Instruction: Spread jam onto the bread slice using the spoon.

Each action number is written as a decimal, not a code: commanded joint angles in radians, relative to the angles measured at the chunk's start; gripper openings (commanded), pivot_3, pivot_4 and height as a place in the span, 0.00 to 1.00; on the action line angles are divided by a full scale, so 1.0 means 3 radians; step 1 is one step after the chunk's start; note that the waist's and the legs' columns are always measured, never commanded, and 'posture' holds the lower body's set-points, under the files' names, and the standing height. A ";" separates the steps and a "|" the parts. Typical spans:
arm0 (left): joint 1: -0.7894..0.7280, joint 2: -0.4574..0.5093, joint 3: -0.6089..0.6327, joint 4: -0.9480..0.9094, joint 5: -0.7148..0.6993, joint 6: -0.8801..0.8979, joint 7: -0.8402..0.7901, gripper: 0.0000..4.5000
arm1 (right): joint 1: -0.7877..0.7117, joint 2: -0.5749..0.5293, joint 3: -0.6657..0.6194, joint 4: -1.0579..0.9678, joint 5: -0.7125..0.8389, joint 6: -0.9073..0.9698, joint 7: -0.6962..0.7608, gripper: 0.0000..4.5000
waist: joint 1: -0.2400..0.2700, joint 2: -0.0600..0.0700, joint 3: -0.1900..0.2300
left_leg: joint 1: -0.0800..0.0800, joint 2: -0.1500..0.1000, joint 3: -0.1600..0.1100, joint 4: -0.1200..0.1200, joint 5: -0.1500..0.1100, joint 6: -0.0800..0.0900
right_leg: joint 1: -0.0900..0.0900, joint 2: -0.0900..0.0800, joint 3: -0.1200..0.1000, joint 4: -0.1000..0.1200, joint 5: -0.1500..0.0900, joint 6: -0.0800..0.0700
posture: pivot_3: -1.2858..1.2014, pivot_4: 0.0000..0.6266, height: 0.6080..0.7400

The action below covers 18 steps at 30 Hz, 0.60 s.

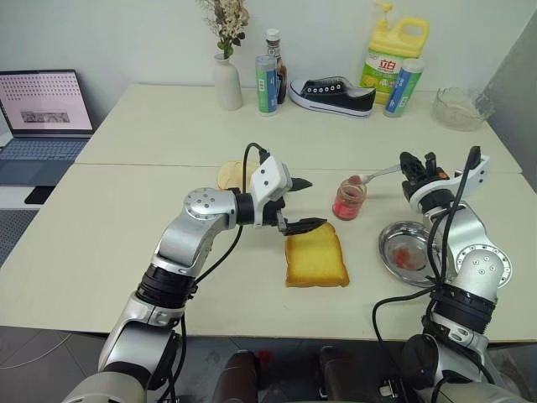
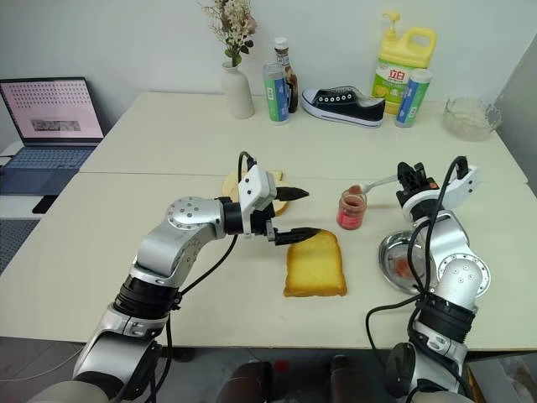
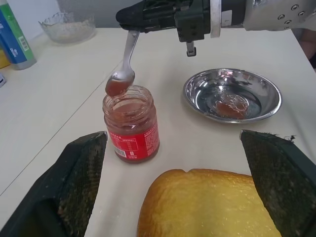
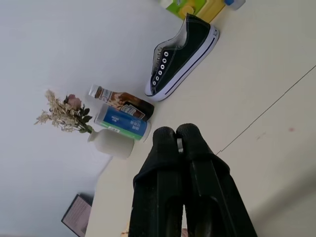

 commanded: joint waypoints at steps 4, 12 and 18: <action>-0.0099 0.0087 0.0056 -0.0063 -0.0072 -0.0049 -0.0149 1.00 | 0.0079 -0.0044 0.0003 -0.0256 0.0416 -0.0048 -0.0067 0.01 | 0.0000 0.0000 0.0000 | 0.0000 0.0000 0.0000 0.0000 0.0000 0.0000 | 0.0000 0.0000 0.0000 0.0000 0.0000 0.0000 | 0.52 0.24 1.00; 0.0116 0.0618 0.0218 -0.0377 -0.0344 0.0107 -0.0578 1.00 | 0.0140 -0.0339 0.0439 -0.0802 0.1018 0.0266 -0.0343 0.01 | -0.0048 0.0002 0.0001 | 0.0000 0.0003 -0.0001 -0.0002 0.0000 0.0000 | -0.0001 0.0002 0.0000 0.0000 -0.0001 -0.0001 | 0.52 0.24 1.00; 0.0619 0.1018 0.0323 -0.0856 -0.0528 0.0270 -0.0688 1.00 | 0.0309 -0.0613 0.0879 -0.1055 0.1236 0.0428 -0.0396 0.01 | -0.0064 0.0002 0.0001 | -0.0001 0.0005 -0.0002 -0.0003 0.0000 0.0000 | -0.0001 0.0001 0.0000 -0.0002 -0.0002 -0.0002 | 0.52 0.24 1.00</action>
